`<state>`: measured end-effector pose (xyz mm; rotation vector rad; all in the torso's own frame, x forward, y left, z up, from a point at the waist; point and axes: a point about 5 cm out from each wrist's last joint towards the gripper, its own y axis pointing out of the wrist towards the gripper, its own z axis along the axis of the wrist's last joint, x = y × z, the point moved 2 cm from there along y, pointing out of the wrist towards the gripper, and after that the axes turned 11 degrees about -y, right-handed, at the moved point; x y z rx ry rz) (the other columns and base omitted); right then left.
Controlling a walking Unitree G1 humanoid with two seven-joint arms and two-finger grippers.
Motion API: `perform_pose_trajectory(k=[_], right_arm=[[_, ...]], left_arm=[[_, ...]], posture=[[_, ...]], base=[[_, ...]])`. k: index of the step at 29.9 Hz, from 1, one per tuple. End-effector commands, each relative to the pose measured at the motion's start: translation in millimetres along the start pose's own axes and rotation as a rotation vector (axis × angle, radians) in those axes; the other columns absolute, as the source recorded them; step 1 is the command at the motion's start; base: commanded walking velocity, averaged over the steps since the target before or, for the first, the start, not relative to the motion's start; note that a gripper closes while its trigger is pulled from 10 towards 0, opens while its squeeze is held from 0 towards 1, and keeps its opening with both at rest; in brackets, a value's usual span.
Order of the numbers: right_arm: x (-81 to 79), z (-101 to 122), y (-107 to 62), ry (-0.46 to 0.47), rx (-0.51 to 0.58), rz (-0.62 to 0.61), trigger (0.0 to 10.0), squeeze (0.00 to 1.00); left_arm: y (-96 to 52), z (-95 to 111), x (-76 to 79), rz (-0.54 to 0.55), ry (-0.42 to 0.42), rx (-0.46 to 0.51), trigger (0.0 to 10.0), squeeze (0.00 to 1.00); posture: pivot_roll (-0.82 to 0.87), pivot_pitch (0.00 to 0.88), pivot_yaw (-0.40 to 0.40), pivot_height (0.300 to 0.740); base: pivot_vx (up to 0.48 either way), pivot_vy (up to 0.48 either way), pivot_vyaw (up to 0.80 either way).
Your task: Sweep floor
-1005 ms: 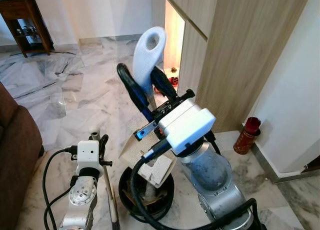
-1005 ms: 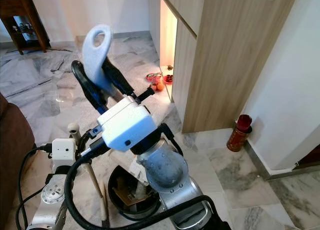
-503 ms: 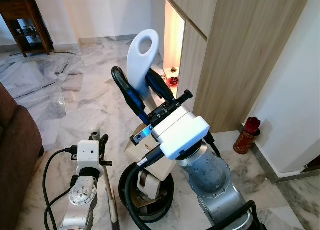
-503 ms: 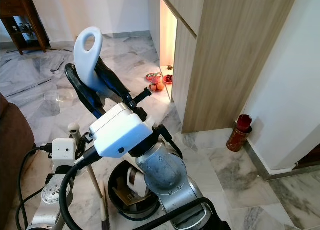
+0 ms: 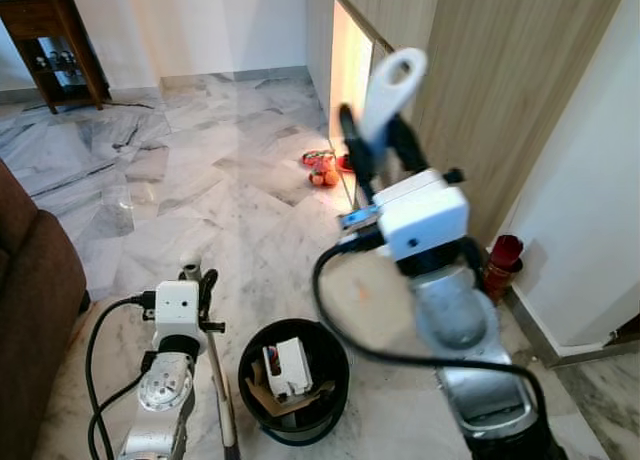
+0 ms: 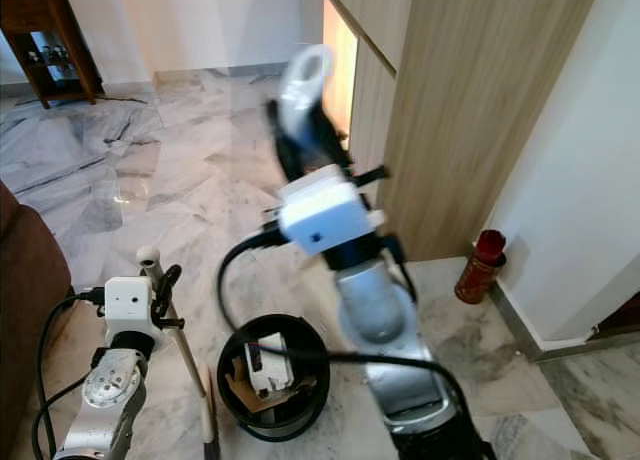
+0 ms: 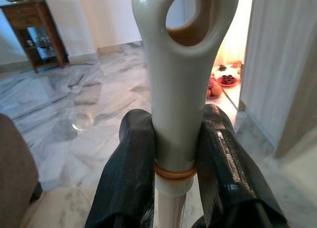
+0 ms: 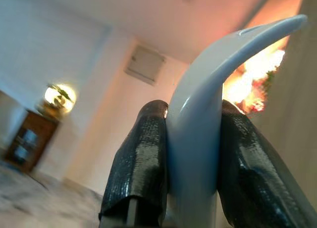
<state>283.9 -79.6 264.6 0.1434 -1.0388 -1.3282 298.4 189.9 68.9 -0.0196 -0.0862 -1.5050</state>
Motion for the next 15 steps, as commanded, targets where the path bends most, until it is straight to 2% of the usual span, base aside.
perform_pose_trajectory(k=[1,5,8,9,10,12,15], right_arm=[[13.7,-12.5,-2.9,-0.039,-0.041,-0.063,10.0,0.00],[18.8,-24.1,-7.6,-0.056,-0.086,-0.089,10.0,0.00],[22.8,-59.4,-28.3,-0.085,-0.236,-0.131,10.0,0.00],[22.8,-59.4,-28.3,-0.085,-0.236,-0.131,10.0,0.00],[25.2,-78.9,-41.7,-0.076,-0.332,-0.172,10.0,0.00],[26.3,-93.4,-53.2,-0.054,-0.409,-0.212,10.0,0.00],[26.3,-93.4,-53.2,-0.054,-0.409,-0.212,10.0,0.00]], left_arm=[[2.7,10.5,3.8,-0.030,0.016,0.050,10.0,0.00],[2.4,10.4,3.9,-0.031,0.015,0.050,10.0,0.00],[0.7,10.1,4.0,-0.038,0.016,0.049,10.0,0.00],[0.7,10.1,4.0,-0.038,0.016,0.049,10.0,0.00],[-0.7,9.7,3.0,-0.041,0.018,0.048,10.0,0.00],[-1.8,9.1,1.9,-0.042,0.020,0.045,10.0,0.00],[-1.8,9.1,1.9,-0.042,0.020,0.045,10.0,0.00]], posture=[[0.11,0.006,0.012,0.740],[0.11,0.005,0.014,0.740],[0.12,0.007,0.016,0.740],[0.12,0.007,0.016,0.740],[0.12,0.005,0.018,0.740],[0.12,0.005,0.019,0.740],[0.12,0.005,0.019,0.740]], base=[[0.000,0.000,0.00],[0.000,0.000,0.00],[0.000,0.000,0.00],[0.000,0.000,0.00],[0.000,0.000,0.00],[0.000,0.000,0.00],[0.000,0.000,0.00]])
